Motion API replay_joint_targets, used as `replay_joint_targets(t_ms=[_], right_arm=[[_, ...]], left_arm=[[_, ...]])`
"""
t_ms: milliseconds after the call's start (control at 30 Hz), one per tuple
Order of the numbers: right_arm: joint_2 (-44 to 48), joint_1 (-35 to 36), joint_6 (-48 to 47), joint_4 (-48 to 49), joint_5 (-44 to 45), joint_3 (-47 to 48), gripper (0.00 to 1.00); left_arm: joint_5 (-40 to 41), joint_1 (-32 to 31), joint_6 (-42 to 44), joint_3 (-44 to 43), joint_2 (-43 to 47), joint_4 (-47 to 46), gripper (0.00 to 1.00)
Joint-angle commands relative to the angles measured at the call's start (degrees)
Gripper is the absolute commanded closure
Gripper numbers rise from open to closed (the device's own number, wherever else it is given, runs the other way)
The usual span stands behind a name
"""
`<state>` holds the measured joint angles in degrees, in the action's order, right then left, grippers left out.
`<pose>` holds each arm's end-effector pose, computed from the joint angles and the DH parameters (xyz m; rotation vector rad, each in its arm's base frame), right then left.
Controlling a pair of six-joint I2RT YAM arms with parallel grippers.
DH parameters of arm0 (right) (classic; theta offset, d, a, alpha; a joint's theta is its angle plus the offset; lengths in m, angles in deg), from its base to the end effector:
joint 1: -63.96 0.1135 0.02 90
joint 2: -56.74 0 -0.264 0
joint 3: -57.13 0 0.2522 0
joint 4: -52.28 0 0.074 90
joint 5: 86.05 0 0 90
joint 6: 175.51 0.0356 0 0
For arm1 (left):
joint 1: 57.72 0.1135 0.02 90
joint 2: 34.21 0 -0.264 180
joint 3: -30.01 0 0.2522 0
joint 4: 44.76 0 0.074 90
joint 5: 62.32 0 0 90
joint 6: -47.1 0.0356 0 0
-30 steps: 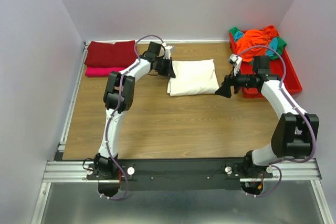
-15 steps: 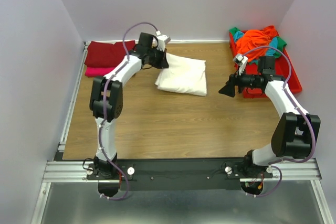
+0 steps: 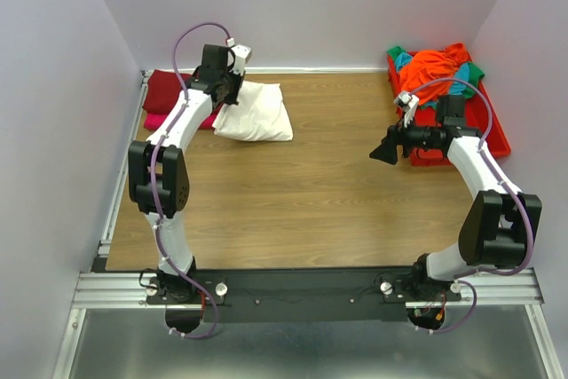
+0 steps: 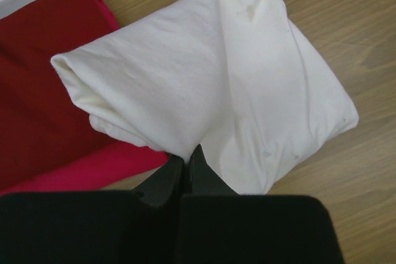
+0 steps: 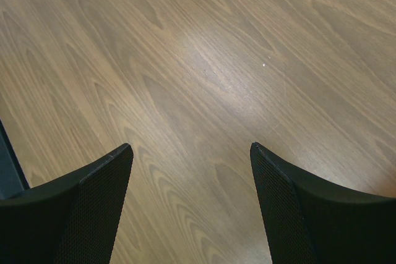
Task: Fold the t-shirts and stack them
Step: Neatly place the folded tshirt to the corner
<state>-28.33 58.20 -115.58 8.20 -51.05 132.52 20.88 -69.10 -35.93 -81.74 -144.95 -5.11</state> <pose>0.3031 -0.0013 0.2580 -0.8051 2.0107 0.8427 0.4414 -0.0931 0.2966 0.4212 2.2055 -0.1748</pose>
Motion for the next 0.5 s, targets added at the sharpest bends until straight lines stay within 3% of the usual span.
replay_joint_targets(t_ms=[0,467], right_arm=[[1.2,-0.6,-0.3,-0.7,-1.7,-0.9,0.17],[1.0,-0.6,0.6,-0.8,-3.1,-0.7,0.17]], left_arm=[[9.9,-0.1,3.1,-1.9,1.8,0.8,1.0],[16.5,0.2,8.4,-11.8,-1.9,1.9,1.0]])
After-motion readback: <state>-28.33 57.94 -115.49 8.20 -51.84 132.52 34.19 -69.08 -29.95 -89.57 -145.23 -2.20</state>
